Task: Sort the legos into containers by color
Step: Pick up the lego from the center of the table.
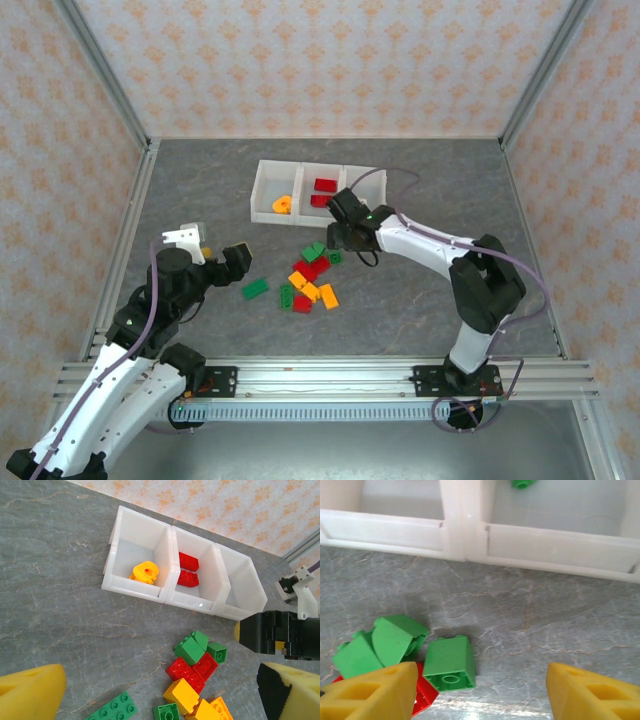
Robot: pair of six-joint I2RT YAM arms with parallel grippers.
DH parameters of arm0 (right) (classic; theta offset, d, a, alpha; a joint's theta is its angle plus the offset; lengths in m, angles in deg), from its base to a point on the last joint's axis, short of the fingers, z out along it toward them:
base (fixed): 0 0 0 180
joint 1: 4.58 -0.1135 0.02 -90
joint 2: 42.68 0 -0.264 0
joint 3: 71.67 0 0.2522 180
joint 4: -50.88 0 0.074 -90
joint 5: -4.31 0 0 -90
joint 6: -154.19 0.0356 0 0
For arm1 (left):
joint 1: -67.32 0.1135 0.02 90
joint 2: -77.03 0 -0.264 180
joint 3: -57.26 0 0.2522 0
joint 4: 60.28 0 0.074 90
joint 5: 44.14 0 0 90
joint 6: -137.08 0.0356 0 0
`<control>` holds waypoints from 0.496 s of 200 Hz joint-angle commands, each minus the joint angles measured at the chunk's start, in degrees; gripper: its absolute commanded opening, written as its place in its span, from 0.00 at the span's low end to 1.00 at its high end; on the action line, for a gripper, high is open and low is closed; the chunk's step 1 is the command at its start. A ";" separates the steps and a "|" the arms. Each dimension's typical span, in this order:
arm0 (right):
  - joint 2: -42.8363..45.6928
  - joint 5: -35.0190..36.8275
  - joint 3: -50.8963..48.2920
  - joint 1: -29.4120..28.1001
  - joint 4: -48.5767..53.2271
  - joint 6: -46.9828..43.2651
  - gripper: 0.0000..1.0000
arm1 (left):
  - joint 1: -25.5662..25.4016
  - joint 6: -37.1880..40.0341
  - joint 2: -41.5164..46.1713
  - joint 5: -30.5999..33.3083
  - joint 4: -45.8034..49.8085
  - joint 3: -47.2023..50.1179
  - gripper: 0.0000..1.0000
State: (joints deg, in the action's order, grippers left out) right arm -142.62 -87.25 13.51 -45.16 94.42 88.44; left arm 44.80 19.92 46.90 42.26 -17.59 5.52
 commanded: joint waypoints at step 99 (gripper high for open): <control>-7.72 -3.00 1.53 -1.08 -2.78 -1.38 0.70 | -0.20 -0.04 0.42 0.17 -0.87 0.39 0.99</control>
State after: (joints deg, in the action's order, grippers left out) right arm -148.94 -90.88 13.57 -46.06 92.04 87.98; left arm 44.80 19.92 46.90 42.24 -17.59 5.52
